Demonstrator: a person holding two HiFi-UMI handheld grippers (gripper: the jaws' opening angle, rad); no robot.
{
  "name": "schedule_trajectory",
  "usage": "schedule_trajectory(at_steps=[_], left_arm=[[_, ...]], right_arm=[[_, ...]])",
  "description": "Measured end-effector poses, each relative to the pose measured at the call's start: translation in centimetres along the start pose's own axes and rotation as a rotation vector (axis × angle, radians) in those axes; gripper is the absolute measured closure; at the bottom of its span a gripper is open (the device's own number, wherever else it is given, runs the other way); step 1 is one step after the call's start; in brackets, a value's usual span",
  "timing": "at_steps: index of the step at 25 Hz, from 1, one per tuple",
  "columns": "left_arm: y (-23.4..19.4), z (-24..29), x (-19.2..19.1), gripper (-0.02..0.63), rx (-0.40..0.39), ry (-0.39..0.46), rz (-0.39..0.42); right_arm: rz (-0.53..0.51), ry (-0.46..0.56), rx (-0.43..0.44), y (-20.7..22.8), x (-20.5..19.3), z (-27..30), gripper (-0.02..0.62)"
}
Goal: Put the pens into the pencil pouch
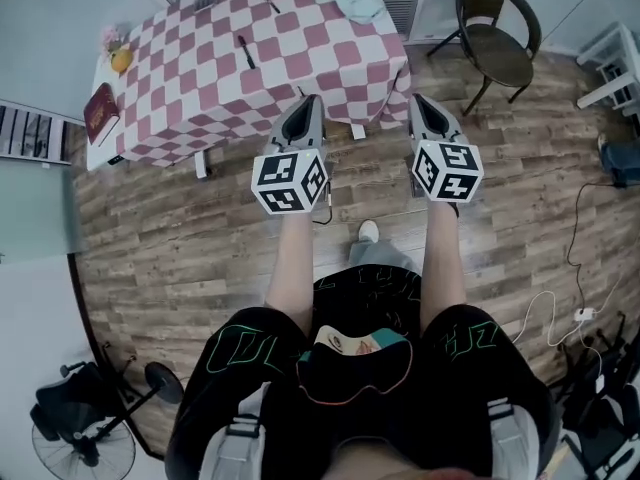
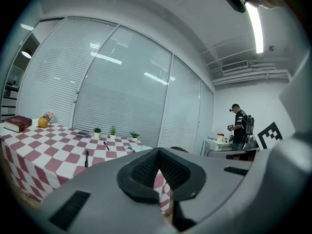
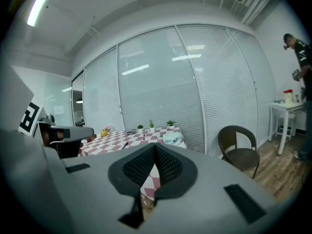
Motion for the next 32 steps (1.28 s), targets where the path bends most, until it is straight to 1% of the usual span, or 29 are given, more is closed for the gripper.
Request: schedule_trajectory(at_steps=[4, 11, 15, 20, 23, 27, 29, 32], left_arm=[[0.2, 2.8, 2.1, 0.611, -0.007, 0.034, 0.017], [-1.2, 4.7, 4.6, 0.611, 0.033, 0.076, 0.004], [-2.3, 5.5, 4.8, 0.611, 0.054, 0.077, -0.001], [-5.3, 6.7, 4.8, 0.611, 0.083, 0.075, -0.037], [-6.7, 9.0, 4.9, 0.611, 0.066, 0.064, -0.053], [-7.8, 13.1, 5.2, 0.611, 0.014, 0.043, -0.054], [-8.4, 15.3, 5.1, 0.611, -0.015, 0.028, -0.064], [-9.8, 18.4, 4.7, 0.611, -0.040, 0.003, -0.101]], right_arm=[[-0.021, 0.027, 0.014, 1.7, 2.7, 2.0, 0.592], [-0.067, 0.037, 0.065, 2.3, 5.6, 4.6, 0.592], [-0.079, 0.026, 0.087, 2.0, 5.7, 6.4, 0.592], [-0.101, -0.004, 0.109, 1.3, 5.4, 9.1, 0.592], [-0.106, -0.012, 0.098, 1.7, 6.1, 11.3, 0.592], [-0.105, -0.025, 0.073, 2.6, 6.9, 14.4, 0.592], [-0.104, -0.044, 0.054, 3.4, 7.0, 16.1, 0.592], [-0.098, -0.092, 0.025, 4.7, 7.4, 19.0, 0.592]])
Point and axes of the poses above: the fingertips, and each gripper's own axes: z forward along the fingers, y to its right, x out of its top, the point moved 7 cm from there along -z, backward along the fingers, and after that the axes turned 8 degrees about -y, right-handed, at the moved point
